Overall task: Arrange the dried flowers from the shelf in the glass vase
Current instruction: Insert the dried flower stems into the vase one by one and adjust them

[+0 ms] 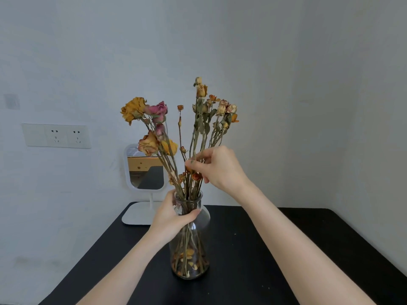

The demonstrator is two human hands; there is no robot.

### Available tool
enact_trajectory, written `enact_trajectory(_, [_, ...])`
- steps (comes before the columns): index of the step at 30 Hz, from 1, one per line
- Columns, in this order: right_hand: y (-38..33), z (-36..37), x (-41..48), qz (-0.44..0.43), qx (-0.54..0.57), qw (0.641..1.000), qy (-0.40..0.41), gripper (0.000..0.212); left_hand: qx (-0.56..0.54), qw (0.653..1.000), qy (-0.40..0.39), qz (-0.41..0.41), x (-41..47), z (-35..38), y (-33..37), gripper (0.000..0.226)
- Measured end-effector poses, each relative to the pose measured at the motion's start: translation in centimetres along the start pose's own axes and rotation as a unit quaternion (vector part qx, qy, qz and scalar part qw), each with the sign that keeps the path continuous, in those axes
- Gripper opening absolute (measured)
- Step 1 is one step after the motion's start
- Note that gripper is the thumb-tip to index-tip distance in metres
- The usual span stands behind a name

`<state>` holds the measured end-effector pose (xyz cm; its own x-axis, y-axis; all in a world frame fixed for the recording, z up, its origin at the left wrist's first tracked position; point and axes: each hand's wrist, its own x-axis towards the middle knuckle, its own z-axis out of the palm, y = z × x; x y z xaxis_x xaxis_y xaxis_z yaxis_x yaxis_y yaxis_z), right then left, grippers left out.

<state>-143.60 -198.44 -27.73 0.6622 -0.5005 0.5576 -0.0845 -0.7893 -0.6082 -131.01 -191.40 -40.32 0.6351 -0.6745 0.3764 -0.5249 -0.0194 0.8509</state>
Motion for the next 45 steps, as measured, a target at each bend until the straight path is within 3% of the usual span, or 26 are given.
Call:
enact_trajectory(4, [0.0,-0.1,-0.1,-0.012,0.003,0.999,0.035,0.019,-0.003,1.0,-0.011,0.006,0.1,0.1,0.0,0.063])
enact_trajectory(8, [0.5,0.8,-0.6,-0.006,-0.044,0.999,-0.009,0.022,-0.028,0.999,-0.019,-0.003,0.3,0.8,0.0,0.055])
enact_trajectory(14, [1.1,-0.4,-1.4,0.004,0.043,0.999,-0.007,0.027,-0.05,0.999,-0.021,0.001,0.1,1.4,-0.3,0.063])
enact_trajectory(21, [3.4,-4.1,-4.7,-0.008,0.069,0.998,0.01,0.022,-0.073,0.997,-0.035,0.001,0.1,2.2,-0.1,0.067])
enact_trajectory(23, [5.7,-5.0,-5.9,0.045,0.06,0.997,-0.003,0.019,-0.062,0.998,-0.024,-0.004,0.1,2.6,-0.1,0.069])
enact_trajectory(26, [11.3,-6.2,-7.4,0.198,-0.009,0.98,-0.037,0.02,-0.039,0.999,-0.003,-0.007,0.2,3.0,-0.2,0.064])
enact_trajectory(33, [22.9,-6.9,-12.6,0.462,-0.164,0.868,-0.079,0.049,-0.034,0.999,0.03,-0.007,0.0,3.4,-0.7,0.063])
enact_trajectory(37, [24.7,-6.3,-14.3,0.501,-0.173,0.842,-0.099,0.061,-0.033,0.999,0.035,-0.002,0.0,3.5,-0.9,0.055])
enact_trajectory(45, [24.5,-5.5,-14.1,0.479,-0.181,0.851,-0.118,0.026,-0.038,0.999,0.036,0.002,0.0,3.5,-1.1,0.053])
